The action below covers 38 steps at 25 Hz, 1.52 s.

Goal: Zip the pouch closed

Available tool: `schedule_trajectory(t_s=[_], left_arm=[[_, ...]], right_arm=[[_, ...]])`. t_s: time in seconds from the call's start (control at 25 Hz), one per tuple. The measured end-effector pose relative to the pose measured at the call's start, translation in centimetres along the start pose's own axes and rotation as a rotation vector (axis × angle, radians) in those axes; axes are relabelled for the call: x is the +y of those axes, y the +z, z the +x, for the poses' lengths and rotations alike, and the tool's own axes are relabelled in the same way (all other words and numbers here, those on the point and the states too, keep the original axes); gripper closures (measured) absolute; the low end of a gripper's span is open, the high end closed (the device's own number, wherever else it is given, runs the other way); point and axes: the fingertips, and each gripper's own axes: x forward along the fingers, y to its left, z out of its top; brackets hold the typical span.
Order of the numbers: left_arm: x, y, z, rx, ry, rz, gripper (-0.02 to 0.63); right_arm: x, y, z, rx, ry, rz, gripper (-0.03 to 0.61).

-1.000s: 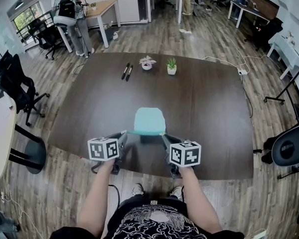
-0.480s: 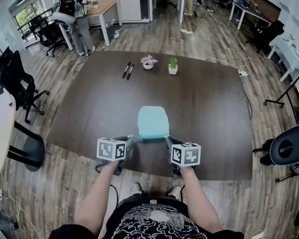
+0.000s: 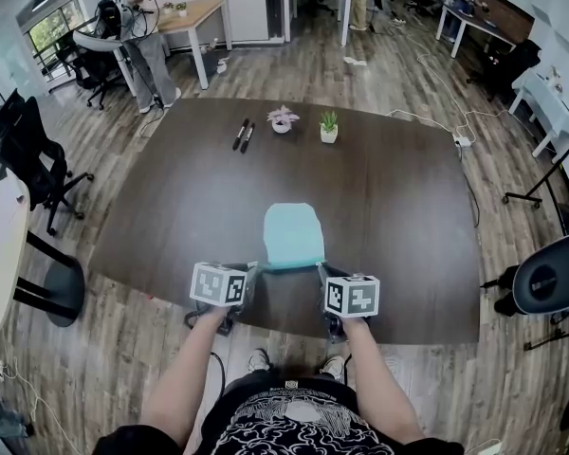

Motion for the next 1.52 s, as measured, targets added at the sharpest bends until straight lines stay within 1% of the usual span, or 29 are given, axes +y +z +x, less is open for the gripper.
schedule_trajectory(t_s=[0.24, 0.28, 0.36, 0.48, 0.64, 0.84, 1.0, 1.32, 1.52], left_arm=[[-0.1, -0.3, 0.1, 0.014, -0.001, 0.004, 0.577], [-0.1, -0.5, 0.1, 0.017, -0.004, 0.003, 0.565], [-0.2, -0.7, 0.1, 0.021, -0.007, 0.0, 0.517], [-0.2, -0.8, 0.0, 0.015, -0.004, -0.001, 0.514], [-0.4, 0.0, -0.3, -0.006, -0.001, 0.006, 0.512], [-0.5, 2.4, -1.2, -0.067, 0.006, 0.032, 0.512], [-1.1, 4.1, -1.5, -0.1, -0.005, 0.051, 0.512], [-3.9, 10.3, -3.3, -0.21, -0.033, 0.136, 0.512], [-5.2, 13.4, -4.5, -0.269, -0.04, 0.177, 0.514]], right_arm=[[-0.3, -0.2, 0.1, 0.009, -0.014, 0.002, 0.565], [-0.3, -0.2, 0.1, 0.007, -0.017, 0.003, 0.562], [-0.3, -0.2, 0.0, 0.002, -0.02, 0.002, 0.55], [-0.2, -0.1, -0.1, -0.001, -0.016, -0.002, 0.528], [-0.2, 0.8, -0.5, -0.017, -0.019, -0.008, 0.528], [0.2, 2.9, -1.3, -0.06, -0.011, -0.028, 0.528], [0.7, 4.9, -2.0, -0.104, -0.005, -0.045, 0.528], [1.5, 8.9, -4.0, -0.17, -0.005, -0.09, 0.528], [1.8, 12.3, -5.9, -0.247, -0.01, -0.115, 0.543]])
